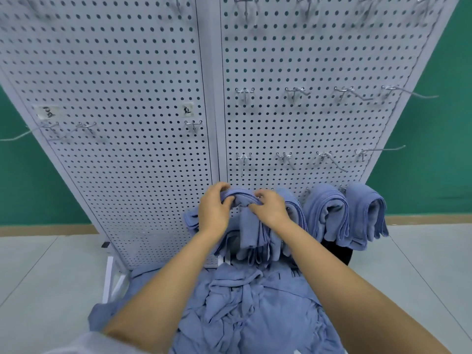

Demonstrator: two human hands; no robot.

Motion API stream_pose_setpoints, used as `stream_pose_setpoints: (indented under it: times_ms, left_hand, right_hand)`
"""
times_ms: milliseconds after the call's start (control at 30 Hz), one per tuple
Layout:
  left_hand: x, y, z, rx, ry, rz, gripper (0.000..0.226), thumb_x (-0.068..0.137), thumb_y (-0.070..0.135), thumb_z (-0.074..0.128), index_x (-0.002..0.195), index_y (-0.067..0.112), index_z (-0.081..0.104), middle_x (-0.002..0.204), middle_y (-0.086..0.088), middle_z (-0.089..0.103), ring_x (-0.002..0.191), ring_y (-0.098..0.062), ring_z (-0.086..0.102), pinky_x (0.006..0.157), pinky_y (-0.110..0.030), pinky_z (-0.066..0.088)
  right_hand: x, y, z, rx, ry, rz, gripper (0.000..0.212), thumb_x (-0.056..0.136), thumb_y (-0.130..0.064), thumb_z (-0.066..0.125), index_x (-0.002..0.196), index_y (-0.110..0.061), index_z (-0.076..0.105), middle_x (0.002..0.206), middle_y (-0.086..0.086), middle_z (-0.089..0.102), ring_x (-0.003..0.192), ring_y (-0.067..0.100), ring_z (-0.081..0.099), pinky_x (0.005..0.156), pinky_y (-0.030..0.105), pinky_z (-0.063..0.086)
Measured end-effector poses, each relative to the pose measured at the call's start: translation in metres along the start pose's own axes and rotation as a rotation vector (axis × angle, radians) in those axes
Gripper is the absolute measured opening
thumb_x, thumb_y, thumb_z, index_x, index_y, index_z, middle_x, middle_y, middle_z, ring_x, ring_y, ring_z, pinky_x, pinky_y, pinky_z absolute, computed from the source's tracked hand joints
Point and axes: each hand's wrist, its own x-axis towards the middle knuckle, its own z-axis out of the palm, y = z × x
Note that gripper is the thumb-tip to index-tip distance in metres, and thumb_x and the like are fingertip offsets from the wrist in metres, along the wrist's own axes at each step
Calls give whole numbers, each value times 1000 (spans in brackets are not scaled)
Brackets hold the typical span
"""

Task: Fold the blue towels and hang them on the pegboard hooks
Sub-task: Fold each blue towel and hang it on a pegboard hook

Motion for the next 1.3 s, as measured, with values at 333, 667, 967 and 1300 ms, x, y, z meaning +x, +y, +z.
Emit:
stream_pose_setpoints:
  times_ms: [333,667,967,1300]
  left_hand:
    - [-4,-18,22,-173,-32,-11,22,89,-6,55,106,8,57,95,1,60,82,-12,56,66,-4,42]
    - [-15,-36,25,-52,-320,-176,45,97,7,50,141,9,40,126,-11,58,111,-23,55,86,-20,41]
    - [-86,-74,18,26,-318,-566,51,93,9,58,140,6,38,130,-16,53,115,-33,53,84,-33,43]
    - [-169,-123,71,185,-617,-601,13,94,6,55,101,9,66,103,-15,63,97,-29,58,89,-35,46]
  right_hand:
    - [2,23,35,107,194,-27,29,93,4,49,121,-1,51,111,14,62,89,17,53,71,20,40]
    - [-15,51,56,-26,19,66,27,96,-14,54,118,0,47,107,19,61,92,30,59,71,30,43]
    - [-86,103,48,14,-181,237,35,97,-6,49,132,-2,49,120,20,60,102,31,59,87,33,49]
    - [-123,189,78,-53,-287,385,26,92,4,46,113,7,61,98,22,64,97,38,60,54,22,36]
